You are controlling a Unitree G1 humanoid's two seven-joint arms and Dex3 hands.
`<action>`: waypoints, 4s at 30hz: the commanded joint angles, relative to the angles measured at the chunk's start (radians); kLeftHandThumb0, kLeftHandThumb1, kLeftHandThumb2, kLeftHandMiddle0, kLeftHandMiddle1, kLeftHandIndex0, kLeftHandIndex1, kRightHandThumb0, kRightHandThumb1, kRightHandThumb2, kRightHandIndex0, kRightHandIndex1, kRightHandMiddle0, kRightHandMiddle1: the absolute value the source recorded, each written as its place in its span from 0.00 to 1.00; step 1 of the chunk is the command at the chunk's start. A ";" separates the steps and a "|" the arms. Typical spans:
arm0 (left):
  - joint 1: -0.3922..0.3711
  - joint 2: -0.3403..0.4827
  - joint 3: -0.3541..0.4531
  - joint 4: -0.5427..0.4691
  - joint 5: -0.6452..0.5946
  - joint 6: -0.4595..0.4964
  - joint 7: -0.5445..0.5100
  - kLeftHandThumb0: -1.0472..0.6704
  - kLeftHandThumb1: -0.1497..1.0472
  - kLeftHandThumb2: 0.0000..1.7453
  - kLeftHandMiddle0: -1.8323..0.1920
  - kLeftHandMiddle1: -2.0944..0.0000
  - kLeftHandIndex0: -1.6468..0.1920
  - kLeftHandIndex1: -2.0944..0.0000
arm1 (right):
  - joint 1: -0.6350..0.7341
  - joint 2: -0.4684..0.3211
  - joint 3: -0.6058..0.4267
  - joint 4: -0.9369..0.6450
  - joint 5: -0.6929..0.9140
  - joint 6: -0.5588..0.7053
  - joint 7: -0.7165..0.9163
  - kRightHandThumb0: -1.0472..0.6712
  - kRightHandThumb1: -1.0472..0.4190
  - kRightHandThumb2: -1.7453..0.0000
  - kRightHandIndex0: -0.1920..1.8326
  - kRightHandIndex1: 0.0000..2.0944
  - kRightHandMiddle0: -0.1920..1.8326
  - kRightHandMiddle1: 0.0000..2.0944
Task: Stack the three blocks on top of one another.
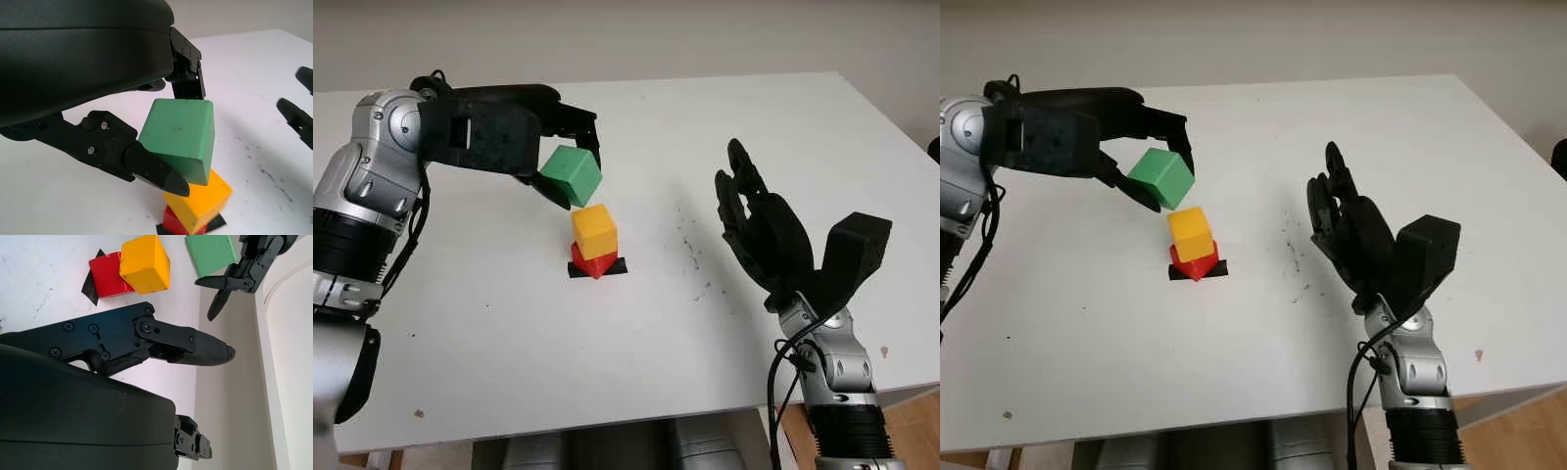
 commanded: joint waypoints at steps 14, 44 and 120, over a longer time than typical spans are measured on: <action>0.009 -0.023 -0.035 -0.054 0.024 -0.024 -0.012 0.39 0.91 0.03 0.80 0.98 0.69 0.26 | -0.014 -0.001 0.010 0.004 -0.007 -0.005 0.009 0.23 0.00 0.64 0.00 0.00 0.01 0.02; 0.000 -0.027 -0.043 0.013 0.089 -0.086 0.017 0.41 0.94 0.03 0.81 0.98 0.74 0.24 | -0.016 -0.010 0.007 0.004 -0.010 -0.006 0.022 0.21 0.00 0.66 0.01 0.02 0.02 0.02; 0.072 0.045 0.246 -0.068 -0.270 0.157 0.020 0.03 0.96 0.08 1.00 1.00 1.00 1.00 | -0.049 -0.021 -0.032 0.041 0.019 -0.011 0.060 0.19 0.00 0.70 0.00 0.02 0.02 0.03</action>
